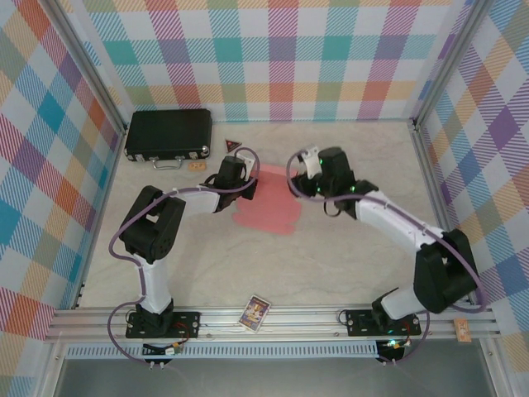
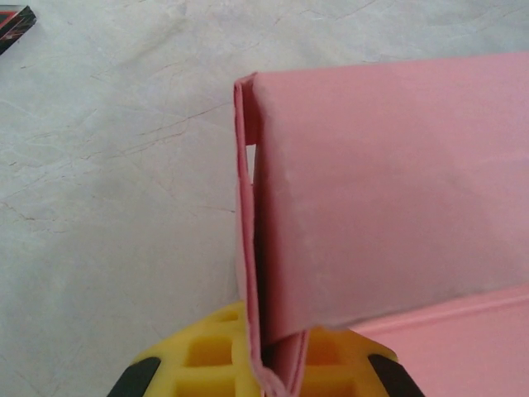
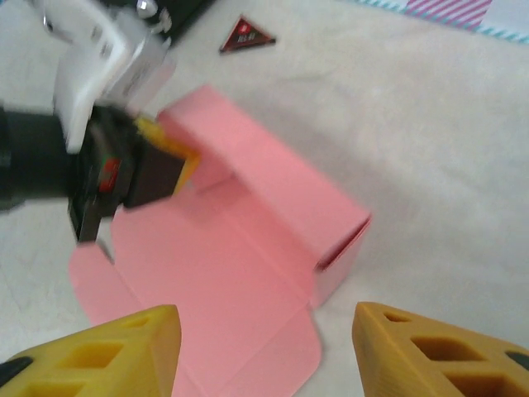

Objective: Fold the paper box

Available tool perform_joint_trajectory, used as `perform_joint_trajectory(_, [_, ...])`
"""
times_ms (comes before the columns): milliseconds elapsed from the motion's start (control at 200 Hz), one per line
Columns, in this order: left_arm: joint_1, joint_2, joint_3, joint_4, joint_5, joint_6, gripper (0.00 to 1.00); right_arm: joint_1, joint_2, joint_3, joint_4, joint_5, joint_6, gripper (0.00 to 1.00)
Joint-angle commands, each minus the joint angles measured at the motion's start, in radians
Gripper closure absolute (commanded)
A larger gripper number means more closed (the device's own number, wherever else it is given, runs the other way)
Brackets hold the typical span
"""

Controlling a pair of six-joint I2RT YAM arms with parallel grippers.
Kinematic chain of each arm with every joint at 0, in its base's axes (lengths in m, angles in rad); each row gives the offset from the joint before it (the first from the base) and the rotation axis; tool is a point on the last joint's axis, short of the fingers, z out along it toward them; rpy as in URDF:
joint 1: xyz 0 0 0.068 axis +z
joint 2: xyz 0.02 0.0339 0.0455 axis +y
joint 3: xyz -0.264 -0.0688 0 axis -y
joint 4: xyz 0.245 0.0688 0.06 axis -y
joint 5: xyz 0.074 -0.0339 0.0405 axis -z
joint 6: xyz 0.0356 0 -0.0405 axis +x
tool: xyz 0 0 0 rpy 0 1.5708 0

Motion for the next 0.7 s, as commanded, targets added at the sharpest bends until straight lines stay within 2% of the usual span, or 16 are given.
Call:
perform_joint_trajectory(0, [-0.012, 0.045, -0.002, -0.064, 0.046, 0.024, 0.98, -0.058, 0.133, 0.165, -0.117, -0.157, -0.056, 0.43])
perform_joint_trajectory(190, [-0.011, 0.057, -0.002, -0.057, 0.066, 0.025, 0.95, -0.081, 0.410, 0.478, -0.295, -0.261, -0.148, 0.44])
perform_joint_trajectory(285, [-0.006, 0.067, -0.002, -0.052, 0.073, 0.018, 0.94, -0.081, 0.509, 0.575, -0.359, -0.307, -0.160, 0.45])
perform_joint_trajectory(510, [0.003, 0.081, -0.002, -0.042, 0.071, -0.004, 0.86, -0.080, 0.573, 0.605, -0.365, -0.346, -0.124, 0.45])
perform_joint_trajectory(695, [0.006, 0.102, 0.009, -0.048, 0.041, -0.034, 0.83, -0.079, 0.587, 0.600, -0.378, -0.354, -0.108, 0.45])
